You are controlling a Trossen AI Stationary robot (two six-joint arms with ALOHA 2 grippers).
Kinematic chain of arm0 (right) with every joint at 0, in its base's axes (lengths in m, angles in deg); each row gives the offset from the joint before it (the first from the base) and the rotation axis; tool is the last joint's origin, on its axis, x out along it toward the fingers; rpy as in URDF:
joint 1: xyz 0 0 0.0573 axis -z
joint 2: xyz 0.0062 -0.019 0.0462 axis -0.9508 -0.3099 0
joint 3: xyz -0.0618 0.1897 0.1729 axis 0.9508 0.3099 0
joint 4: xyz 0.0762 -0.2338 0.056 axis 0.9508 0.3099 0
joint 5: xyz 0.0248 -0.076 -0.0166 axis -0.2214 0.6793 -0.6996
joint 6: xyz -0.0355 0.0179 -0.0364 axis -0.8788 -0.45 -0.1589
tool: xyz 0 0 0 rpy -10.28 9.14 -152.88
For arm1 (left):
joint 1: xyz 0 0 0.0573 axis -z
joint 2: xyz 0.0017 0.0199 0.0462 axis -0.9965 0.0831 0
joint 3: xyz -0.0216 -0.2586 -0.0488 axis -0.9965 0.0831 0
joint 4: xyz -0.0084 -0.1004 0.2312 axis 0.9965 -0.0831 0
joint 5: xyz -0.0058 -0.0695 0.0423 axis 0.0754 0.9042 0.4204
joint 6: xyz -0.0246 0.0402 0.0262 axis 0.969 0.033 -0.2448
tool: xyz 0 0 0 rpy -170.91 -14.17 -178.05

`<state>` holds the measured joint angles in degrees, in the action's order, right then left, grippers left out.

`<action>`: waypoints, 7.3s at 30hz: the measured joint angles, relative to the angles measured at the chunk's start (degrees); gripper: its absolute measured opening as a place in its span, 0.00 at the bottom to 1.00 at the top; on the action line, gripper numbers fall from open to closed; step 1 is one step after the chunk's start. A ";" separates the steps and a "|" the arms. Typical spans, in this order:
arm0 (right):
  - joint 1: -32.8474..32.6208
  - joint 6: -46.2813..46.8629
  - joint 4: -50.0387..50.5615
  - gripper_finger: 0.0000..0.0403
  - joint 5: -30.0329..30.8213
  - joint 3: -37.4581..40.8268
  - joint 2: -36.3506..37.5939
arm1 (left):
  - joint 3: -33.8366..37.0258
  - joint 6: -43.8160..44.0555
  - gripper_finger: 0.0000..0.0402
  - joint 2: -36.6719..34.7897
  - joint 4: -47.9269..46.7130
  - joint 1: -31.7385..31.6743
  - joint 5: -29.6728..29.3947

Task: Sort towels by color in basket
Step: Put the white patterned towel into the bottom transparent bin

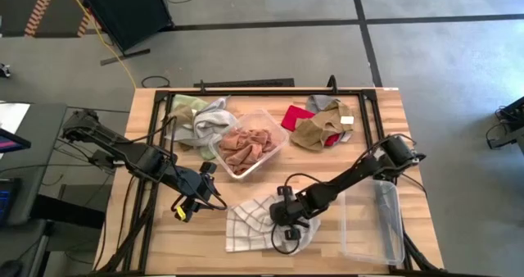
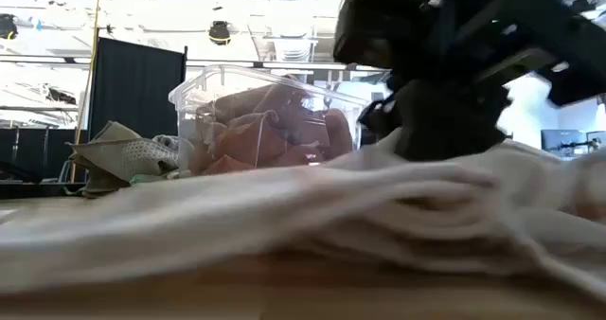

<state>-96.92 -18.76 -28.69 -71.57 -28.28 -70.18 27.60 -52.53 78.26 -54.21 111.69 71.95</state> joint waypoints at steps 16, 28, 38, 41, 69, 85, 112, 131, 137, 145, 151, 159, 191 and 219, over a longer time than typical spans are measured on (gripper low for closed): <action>-5.76 0.48 29.17 0.19 19.17 -16.59 11.57 | 0.00 -0.47 0.49 0.00 -0.09 0.00 -0.58; -16.49 19.18 59.00 0.19 42.75 -28.63 19.22 | 2.99 -0.09 0.49 -0.02 1.20 0.00 -0.60; -24.54 35.48 73.91 0.19 42.05 -31.52 22.27 | 4.83 0.76 0.49 -0.02 2.84 0.00 -0.58; -26.07 37.18 74.02 0.19 40.15 -31.59 23.01 | 4.85 0.78 0.49 -0.02 2.88 0.00 -0.58; -32.98 65.92 74.00 0.19 6.20 -16.17 26.72 | 4.85 1.46 0.49 -0.02 5.70 0.00 -0.56; -25.64 63.38 52.22 0.19 -4.94 10.81 26.70 | 4.85 1.48 0.49 -0.02 5.64 1.09 -0.54; -24.74 66.36 69.22 0.58 -6.00 -1.44 29.30 | 4.85 1.41 0.49 -0.02 5.60 1.11 -0.56; -24.45 60.57 56.00 0.62 9.76 -8.13 28.66 | 4.85 0.99 0.49 -0.02 5.60 1.11 -0.56; -22.90 57.59 54.68 0.62 9.81 -8.13 24.96 | 4.85 0.98 0.49 -0.02 5.60 1.11 -0.56; -21.37 55.50 57.50 0.62 10.16 -8.39 20.21 | 4.85 0.98 0.49 -0.02 5.57 1.11 -0.56; -20.57 54.63 65.96 0.59 10.63 -12.01 16.34 | 4.85 0.15 0.49 -0.02 5.62 1.11 -0.58; -19.91 48.71 72.89 0.29 9.11 -17.90 11.27 | 4.85 -0.29 0.49 -0.02 5.63 1.11 -0.58; -31.97 60.02 74.07 0.05 8.74 -22.54 15.31 | 4.85 -0.07 0.49 -0.02 5.22 1.11 -0.60; -34.65 69.43 57.04 0.08 -2.29 -0.85 15.87 | 4.85 0.15 0.49 -0.01 5.64 1.11 -0.63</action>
<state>-131.57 50.67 28.36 -73.86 -29.12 -54.31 32.45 -52.38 78.25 -48.57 112.80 71.32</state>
